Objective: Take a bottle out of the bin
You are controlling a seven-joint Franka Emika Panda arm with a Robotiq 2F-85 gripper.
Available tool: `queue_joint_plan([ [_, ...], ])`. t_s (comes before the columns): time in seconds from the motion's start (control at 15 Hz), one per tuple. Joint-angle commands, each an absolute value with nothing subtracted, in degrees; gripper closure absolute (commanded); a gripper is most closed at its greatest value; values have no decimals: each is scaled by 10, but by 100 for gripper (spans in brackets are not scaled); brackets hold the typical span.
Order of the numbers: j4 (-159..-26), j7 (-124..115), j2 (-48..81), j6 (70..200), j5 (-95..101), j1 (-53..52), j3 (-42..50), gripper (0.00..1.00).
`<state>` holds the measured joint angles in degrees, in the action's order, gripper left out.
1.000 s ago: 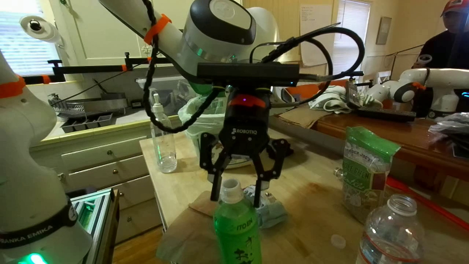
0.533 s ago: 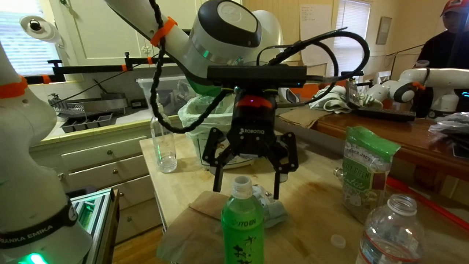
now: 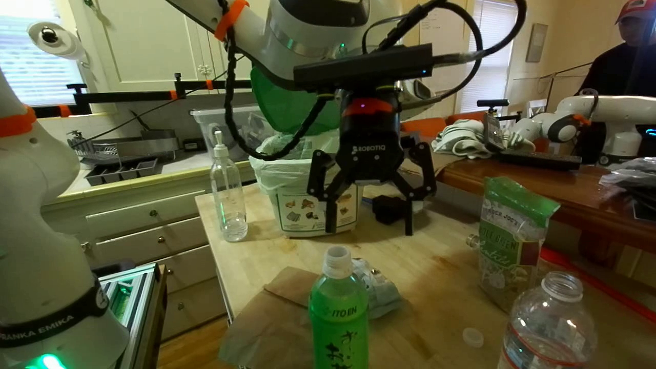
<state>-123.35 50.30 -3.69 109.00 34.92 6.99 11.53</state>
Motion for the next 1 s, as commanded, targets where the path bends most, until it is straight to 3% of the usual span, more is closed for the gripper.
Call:
queue_joint_plan([
  [0.0,-1234,448,-68,1101,321,75,105,0],
  [0.93,-1286,137,-245,1091,315,91,98,0],
])
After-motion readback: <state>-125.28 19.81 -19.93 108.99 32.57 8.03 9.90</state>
